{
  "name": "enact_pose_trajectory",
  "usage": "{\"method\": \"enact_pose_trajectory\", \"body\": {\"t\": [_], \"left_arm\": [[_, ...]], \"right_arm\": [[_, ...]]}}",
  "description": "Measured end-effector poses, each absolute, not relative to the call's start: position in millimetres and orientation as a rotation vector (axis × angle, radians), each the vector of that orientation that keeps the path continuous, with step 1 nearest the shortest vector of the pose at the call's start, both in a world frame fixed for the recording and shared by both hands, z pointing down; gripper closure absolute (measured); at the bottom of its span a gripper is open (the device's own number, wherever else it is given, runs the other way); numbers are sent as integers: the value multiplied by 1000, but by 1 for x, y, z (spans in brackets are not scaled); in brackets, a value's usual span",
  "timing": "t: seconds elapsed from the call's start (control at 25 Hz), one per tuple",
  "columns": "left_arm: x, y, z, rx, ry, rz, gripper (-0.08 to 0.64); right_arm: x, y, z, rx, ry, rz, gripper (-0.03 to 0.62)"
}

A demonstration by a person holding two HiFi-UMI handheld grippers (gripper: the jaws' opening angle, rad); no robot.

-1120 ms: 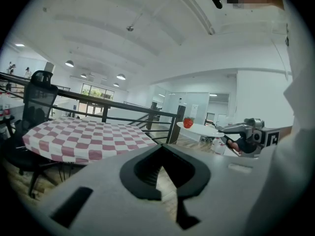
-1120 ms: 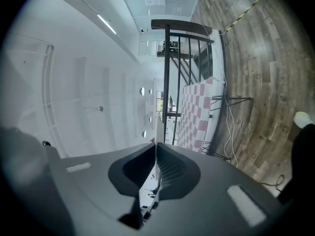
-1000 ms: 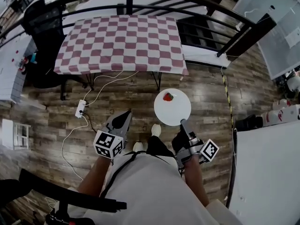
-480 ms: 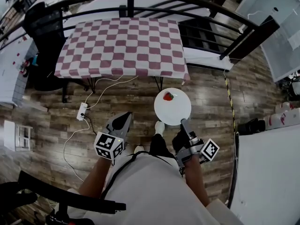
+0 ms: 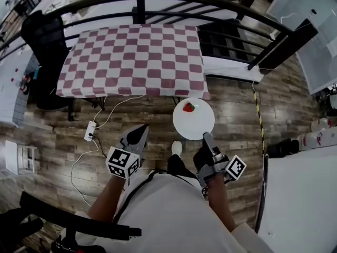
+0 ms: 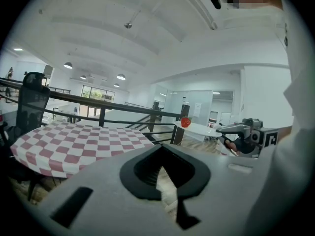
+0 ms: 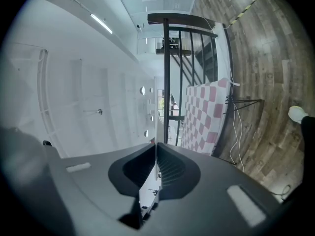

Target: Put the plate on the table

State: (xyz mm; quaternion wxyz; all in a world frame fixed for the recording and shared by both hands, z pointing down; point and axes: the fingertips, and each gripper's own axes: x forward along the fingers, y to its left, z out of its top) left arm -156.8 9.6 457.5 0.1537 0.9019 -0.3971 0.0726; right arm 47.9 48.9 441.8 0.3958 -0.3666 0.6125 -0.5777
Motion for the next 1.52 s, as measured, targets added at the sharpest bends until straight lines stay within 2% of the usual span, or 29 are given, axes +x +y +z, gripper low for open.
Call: {"method": "enact_pose_trajectory", "body": {"t": [0.84, 1.52], "left_arm": [[-32, -142, 431, 2568, -1274, 198, 555], [7, -181, 454, 2495, -1309, 271, 555]], "right_arm": [[158, -120, 440, -828, 1637, -1552, 572], [207, -174, 462, -819, 1623, -1616, 572]]}}
